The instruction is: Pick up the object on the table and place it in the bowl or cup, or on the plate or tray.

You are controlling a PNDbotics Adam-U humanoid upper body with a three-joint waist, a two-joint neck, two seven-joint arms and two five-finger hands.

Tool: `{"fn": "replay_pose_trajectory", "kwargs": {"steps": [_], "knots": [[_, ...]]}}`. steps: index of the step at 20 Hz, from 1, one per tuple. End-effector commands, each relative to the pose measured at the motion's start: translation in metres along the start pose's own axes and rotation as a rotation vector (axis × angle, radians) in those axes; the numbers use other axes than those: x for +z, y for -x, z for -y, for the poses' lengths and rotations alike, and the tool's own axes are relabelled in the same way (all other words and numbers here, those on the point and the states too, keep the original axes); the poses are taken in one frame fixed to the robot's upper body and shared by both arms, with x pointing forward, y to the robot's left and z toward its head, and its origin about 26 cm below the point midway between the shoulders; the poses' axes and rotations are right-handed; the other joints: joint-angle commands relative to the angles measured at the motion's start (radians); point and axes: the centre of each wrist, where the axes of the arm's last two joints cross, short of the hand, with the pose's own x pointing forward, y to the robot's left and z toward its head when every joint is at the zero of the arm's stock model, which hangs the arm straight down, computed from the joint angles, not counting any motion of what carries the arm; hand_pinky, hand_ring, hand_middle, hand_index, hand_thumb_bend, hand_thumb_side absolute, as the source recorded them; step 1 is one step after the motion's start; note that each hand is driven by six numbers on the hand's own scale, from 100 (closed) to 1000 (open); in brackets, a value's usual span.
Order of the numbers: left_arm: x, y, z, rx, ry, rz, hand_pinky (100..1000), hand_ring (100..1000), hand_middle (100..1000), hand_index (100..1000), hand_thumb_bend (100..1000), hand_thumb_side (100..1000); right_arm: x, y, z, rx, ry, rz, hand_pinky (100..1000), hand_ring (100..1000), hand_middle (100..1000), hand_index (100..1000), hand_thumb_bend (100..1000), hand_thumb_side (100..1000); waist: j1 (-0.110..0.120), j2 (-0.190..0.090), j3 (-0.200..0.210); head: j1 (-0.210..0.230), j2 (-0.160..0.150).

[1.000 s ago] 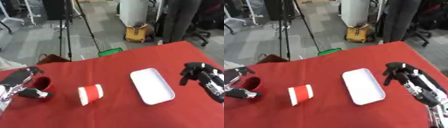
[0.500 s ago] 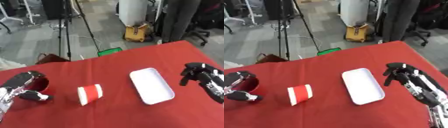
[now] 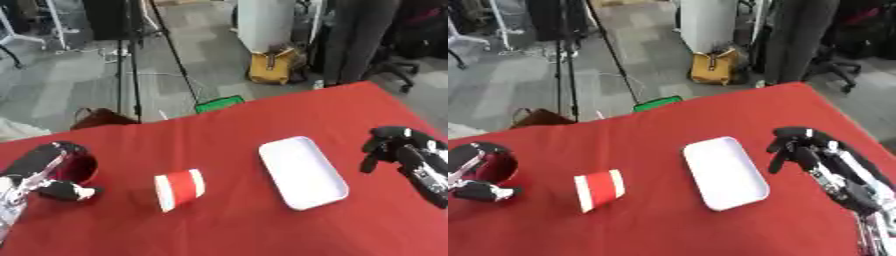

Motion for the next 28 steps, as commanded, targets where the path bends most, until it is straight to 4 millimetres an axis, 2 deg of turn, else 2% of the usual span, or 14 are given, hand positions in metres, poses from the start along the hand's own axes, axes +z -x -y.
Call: {"fn": "replay_pose_trajectory", "kwargs": {"steps": [1,6,10,13,16,19,20,21,25,28], "knots": [[0.002,0.0,-0.025,0.006,-0.01,0.031,452,434,538,758,100,298,-0.002,-0.007,0.008,0.049,-0.042,0.031,538,516,638,846,100,595,-0.001,-0.013,-0.001,-0.001,-0.007],[0.006,-0.013,-0.055,0.043,-0.002,0.113,451,426,527,750,100,317,-0.002,-0.007,0.008,0.049,-0.04,0.028,538,516,639,846,100,602,0.001,-0.016,-0.003,-0.003,-0.007],[0.008,-0.032,-0.078,0.066,-0.029,0.2,451,415,517,749,100,336,-0.002,-0.007,0.008,0.048,-0.039,0.027,538,516,638,846,100,595,0.004,-0.02,-0.005,-0.006,-0.006],[0.006,-0.069,-0.102,0.075,-0.06,0.35,453,409,510,747,100,346,-0.002,-0.007,0.006,0.043,-0.044,0.027,538,516,638,846,100,595,0.008,-0.025,-0.014,-0.003,-0.004],[0.002,-0.107,-0.116,0.085,-0.058,0.483,455,407,507,747,100,351,-0.002,-0.007,0.005,0.036,-0.051,0.025,538,516,638,846,100,595,0.012,-0.03,-0.027,-0.001,-0.002],[-0.001,-0.141,-0.121,0.078,-0.051,0.589,460,410,508,752,100,355,-0.005,-0.007,0.004,0.03,-0.061,0.03,538,516,638,846,100,595,0.018,-0.031,-0.048,0.004,-0.005],[-0.001,-0.145,-0.122,0.077,-0.05,0.603,457,410,508,752,100,355,-0.005,-0.008,0.004,0.03,-0.062,0.03,538,516,640,847,100,683,0.019,-0.031,-0.05,0.003,-0.006],[-0.003,-0.159,-0.121,0.071,-0.045,0.644,464,414,511,751,100,350,-0.008,-0.008,0.003,0.028,-0.071,0.038,538,516,638,847,100,588,0.021,-0.03,-0.068,0.007,-0.008],[-0.01,-0.199,-0.111,0.049,-0.018,0.76,470,415,510,753,100,354,-0.018,-0.009,0.001,0.024,-0.099,0.069,539,517,639,847,100,584,0.028,-0.022,-0.123,0.025,-0.02],[-0.014,-0.214,-0.103,0.03,-0.023,0.796,476,417,510,752,100,350,-0.023,-0.01,0.001,0.022,-0.109,0.087,539,517,639,847,100,584,0.031,-0.016,-0.153,0.036,-0.029]]}}
